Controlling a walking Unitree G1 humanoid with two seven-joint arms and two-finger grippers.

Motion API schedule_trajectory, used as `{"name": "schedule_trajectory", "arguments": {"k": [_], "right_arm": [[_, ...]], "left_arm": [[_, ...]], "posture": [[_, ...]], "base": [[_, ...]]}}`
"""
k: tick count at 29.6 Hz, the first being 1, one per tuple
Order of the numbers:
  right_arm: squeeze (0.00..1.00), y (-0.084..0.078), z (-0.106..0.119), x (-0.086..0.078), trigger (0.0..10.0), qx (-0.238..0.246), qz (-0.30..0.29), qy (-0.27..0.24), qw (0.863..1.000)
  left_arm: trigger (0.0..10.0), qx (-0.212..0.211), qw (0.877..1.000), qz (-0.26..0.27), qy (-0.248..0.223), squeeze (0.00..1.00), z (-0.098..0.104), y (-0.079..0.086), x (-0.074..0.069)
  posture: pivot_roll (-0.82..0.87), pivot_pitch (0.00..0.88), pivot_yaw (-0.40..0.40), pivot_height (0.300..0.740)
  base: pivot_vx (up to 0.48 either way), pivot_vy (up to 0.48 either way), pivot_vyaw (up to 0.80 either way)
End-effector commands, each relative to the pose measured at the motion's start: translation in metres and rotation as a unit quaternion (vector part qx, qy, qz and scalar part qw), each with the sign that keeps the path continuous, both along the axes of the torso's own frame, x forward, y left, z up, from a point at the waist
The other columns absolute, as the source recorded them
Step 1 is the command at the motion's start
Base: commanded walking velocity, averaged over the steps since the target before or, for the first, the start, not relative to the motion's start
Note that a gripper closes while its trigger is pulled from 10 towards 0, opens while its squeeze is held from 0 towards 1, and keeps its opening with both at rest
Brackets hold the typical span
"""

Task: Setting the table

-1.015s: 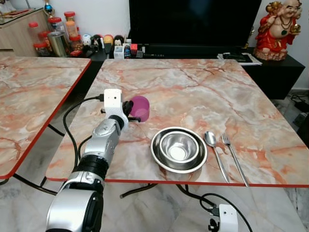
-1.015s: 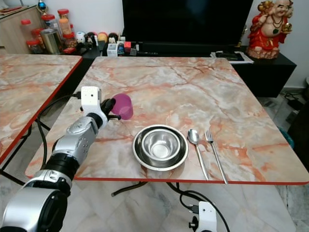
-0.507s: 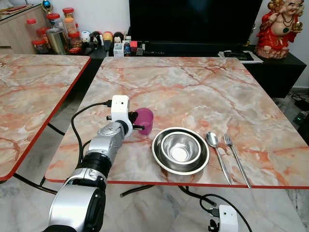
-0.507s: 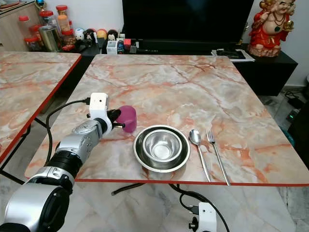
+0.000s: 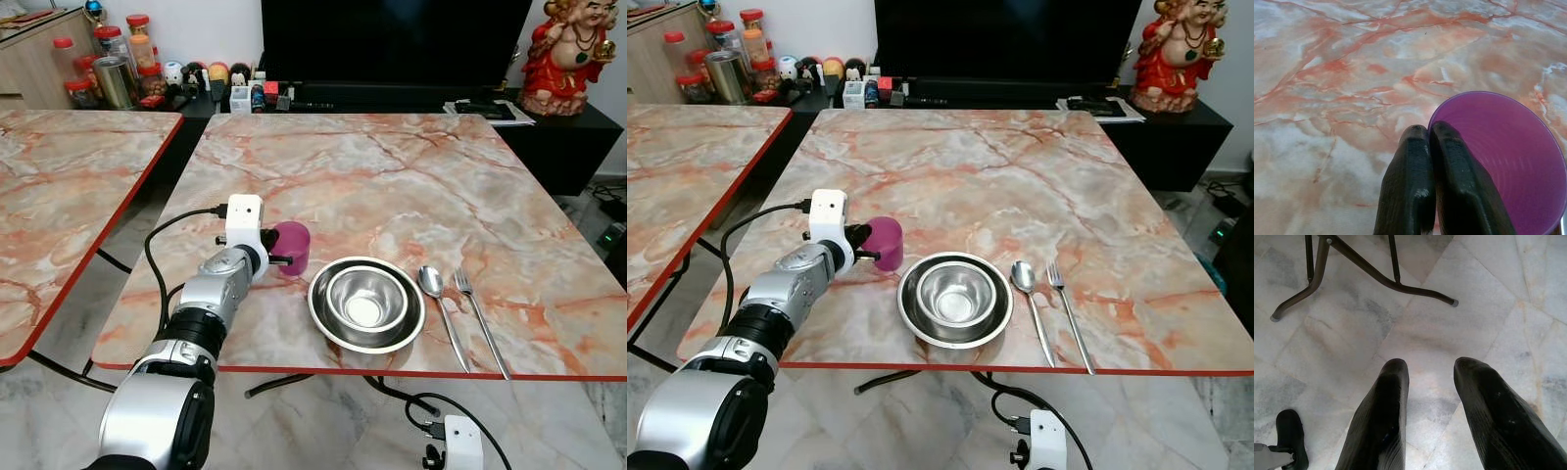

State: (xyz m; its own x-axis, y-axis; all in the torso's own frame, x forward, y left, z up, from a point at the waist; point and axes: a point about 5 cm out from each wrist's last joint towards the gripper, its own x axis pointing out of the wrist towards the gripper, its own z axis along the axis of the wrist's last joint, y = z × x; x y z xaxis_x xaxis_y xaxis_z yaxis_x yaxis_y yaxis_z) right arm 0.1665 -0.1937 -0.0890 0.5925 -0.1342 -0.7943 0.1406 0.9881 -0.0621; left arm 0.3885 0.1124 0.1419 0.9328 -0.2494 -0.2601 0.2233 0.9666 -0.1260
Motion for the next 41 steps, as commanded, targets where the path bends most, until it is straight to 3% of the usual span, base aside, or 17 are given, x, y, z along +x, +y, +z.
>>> {"name": "schedule_trajectory", "arguments": {"k": [1, 9, 10, 11, 12, 26, 34, 38, 41], "right_arm": [[0.0, 0.0, 0.0, 0.001, 10.0, -0.002, 0.0, -0.002, 1.0], [0.0, 0.0, 0.001, 0.002, 10.0, -0.002, 0.0, -0.001, 1.0], [0.0, 0.001, 0.001, 0.002, 10.0, -0.002, 0.0, -0.001, 1.0], [0.0, 0.001, 0.001, 0.002, 10.0, -0.002, 0.0, -0.001, 1.0], [0.0, 0.001, 0.001, 0.002, 10.0, -0.002, 0.0, -0.002, 1.0], [0.0, 0.0, 0.002, 0.004, 10.0, -0.002, -0.001, -0.003, 1.0], [0.0, 0.002, 0.002, 0.006, 10.0, -0.001, 0.0, -0.005, 1.0], [0.0, 0.002, 0.002, 0.006, 10.0, -0.001, -0.001, -0.005, 1.0], [0.0, 0.002, 0.002, 0.005, 10.0, 0.0, -0.004, -0.007, 1.0]], "left_arm": [[10.0, 0.01, 1.0, -0.007, 0.003, 1.0, 0.005, -0.001, 0.002], [10.0, 0.01, 1.0, -0.005, 0.001, 1.0, 0.007, 0.0, 0.003], [10.0, 0.011, 1.0, -0.004, 0.0, 0.86, 0.008, 0.0, 0.003], [10.0, 0.011, 1.0, -0.004, -0.001, 0.86, 0.008, 0.0, 0.003], [10.0, 0.011, 1.0, -0.004, -0.004, 0.0, 0.009, 0.001, 0.004], [10.0, 0.005, 0.999, 0.003, -0.036, 0.0, 0.026, 0.005, 0.008], [10.0, 0.004, 0.998, -0.02, -0.056, 0.0, 0.034, 0.0, 0.007], [10.0, -0.005, 0.997, -0.009, -0.079, 0.0, 0.038, 0.003, 0.007], [10.0, -0.01, 0.99, 0.032, -0.14, 0.0, 0.042, 0.019, 0.004]], "posture": [[-0.01, 0.0, -0.014, 0.736], [0.0, 0.0, -0.013, 0.736], [0.0, 0.0, -0.013, 0.736], [0.0, 0.0, -0.013, 0.736], [0.0, 0.0, -0.013, 0.736], [0.0, 0.0, -0.015, 0.736], [0.0, 0.0, -0.012, 0.736], [0.0, 0.0, -0.011, 0.736], [0.0, 0.0, -0.007, 0.736]], "base": [[0.0, 0.0, 0.0], [0.0, 0.0, 0.0], [0.0, 0.0, 0.0], [0.0, 0.0, 0.0], [0.0, 0.0, 0.0], [0.0, 0.0, 0.0], [0.0, 0.0, 0.0], [0.0, 0.0, 0.0], [0.0, 0.0, 0.0]]}}
